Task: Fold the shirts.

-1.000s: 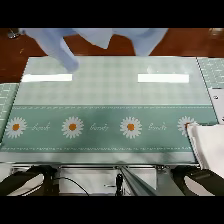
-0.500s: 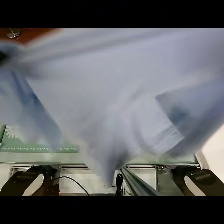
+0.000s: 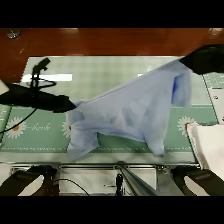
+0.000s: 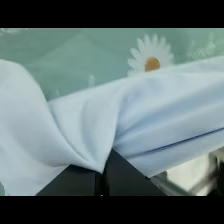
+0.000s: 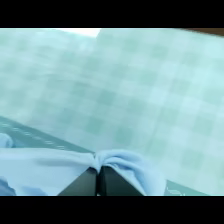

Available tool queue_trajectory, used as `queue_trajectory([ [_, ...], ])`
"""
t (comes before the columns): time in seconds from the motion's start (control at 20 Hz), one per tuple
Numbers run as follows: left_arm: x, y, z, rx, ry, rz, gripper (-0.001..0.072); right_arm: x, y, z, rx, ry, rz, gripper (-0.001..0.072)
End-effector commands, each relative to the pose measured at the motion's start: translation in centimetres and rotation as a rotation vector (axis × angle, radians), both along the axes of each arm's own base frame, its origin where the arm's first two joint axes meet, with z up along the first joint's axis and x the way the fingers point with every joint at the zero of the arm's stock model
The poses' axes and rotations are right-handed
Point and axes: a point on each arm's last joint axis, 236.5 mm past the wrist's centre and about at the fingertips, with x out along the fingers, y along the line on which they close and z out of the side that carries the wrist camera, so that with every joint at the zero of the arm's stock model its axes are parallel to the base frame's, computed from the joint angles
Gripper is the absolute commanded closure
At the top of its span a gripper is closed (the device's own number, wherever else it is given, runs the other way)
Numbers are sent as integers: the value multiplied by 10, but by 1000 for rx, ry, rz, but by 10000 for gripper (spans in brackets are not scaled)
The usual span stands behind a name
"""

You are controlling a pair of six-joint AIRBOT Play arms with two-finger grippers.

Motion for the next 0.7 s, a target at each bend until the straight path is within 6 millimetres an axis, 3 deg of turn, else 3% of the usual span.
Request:
queue_trajectory([
  [0.0, 65, -7, -49, -23, -28, 109, 688, 82, -3, -74, 92, 143, -90, 691],
  [0.2, 137, -14, -62, -69, -75, 215, 688, 166, 4, -100, 313, 158, -140, 691],
  [0.35, 161, -29, -64, -140, -41, 237, 683, 202, 11, -127, 445, 210, -175, 689],
  [0.4, 162, -32, -65, -149, -24, 227, 584, 208, 13, -137, 494, 242, -187, 603],
  [0.45, 160, -34, -66, -147, -8, 211, 215, 211, 13, -147, 535, 277, -194, 297],
  [0.5, 156, -29, -67, -131, 7, 192, 6, 210, 8, -153, 558, 306, -197, 80],
  [0.6, 137, 0, -76, -21, 39, 73, 3, 194, -18, -157, 557, 374, -181, 84],
  [0.65, 122, 36, -89, 87, 99, 51, 3, 178, -38, -157, 531, 408, -150, 85],
])
